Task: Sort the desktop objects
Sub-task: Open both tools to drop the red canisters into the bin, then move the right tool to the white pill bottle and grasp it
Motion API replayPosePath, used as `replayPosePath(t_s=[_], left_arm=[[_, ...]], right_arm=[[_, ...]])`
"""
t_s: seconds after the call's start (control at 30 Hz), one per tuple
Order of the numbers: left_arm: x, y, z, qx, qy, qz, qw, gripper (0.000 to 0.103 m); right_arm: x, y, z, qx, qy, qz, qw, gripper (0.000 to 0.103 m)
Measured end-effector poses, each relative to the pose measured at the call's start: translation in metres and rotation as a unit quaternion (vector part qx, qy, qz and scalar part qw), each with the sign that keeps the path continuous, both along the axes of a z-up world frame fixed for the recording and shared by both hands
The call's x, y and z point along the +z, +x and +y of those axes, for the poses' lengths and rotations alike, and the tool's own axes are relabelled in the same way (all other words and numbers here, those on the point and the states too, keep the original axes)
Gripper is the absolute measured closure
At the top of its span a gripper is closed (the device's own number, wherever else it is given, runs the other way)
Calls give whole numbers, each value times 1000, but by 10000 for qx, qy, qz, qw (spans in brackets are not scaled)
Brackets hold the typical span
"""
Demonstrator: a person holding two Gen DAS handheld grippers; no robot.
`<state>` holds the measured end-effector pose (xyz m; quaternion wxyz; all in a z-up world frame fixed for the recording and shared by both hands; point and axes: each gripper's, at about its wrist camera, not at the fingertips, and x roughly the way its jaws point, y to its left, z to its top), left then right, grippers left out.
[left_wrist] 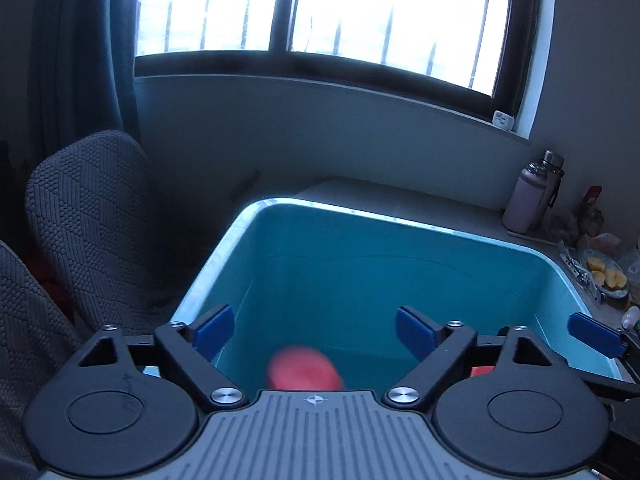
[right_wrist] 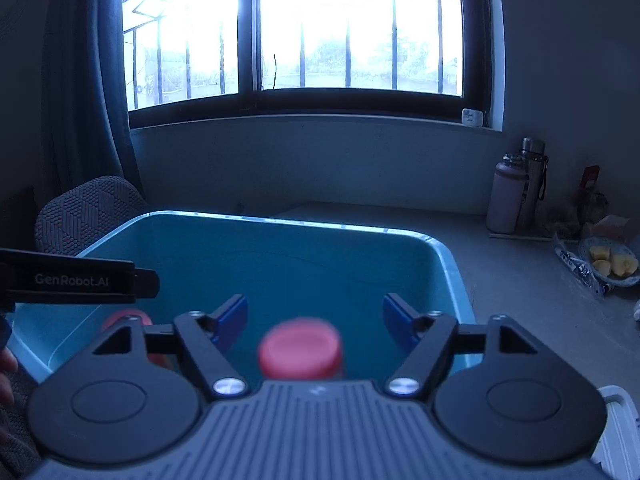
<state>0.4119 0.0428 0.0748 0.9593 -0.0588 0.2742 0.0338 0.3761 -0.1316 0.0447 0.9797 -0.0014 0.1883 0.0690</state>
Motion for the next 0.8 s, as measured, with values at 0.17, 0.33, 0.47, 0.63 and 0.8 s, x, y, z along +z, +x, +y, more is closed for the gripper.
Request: replayPosePath(t_s=[0.17, 0.33, 0.47, 0.63, 0.8], left_arm=[[18, -26, 6, -54, -17, -355, 9994, 11], [37, -55, 9, -284, 166, -582, 9978, 11], [43, -90, 24, -196, 132, -709, 9972, 11], [37, -139, 51, -98, -37, -702, 9975, 10], [15, -177, 67, -19, -83, -555, 9984, 9]], right_arm=[[16, -24, 1, -133, 58, -220, 9997, 23], [30, -52, 4, -356, 105, -432, 9984, 19], [31, -75, 13, -442, 151, -478, 9978, 19], [24, -115, 25, -524, 215, -641, 9963, 17], [7, -144, 37, -446, 193, -508, 9975, 16]])
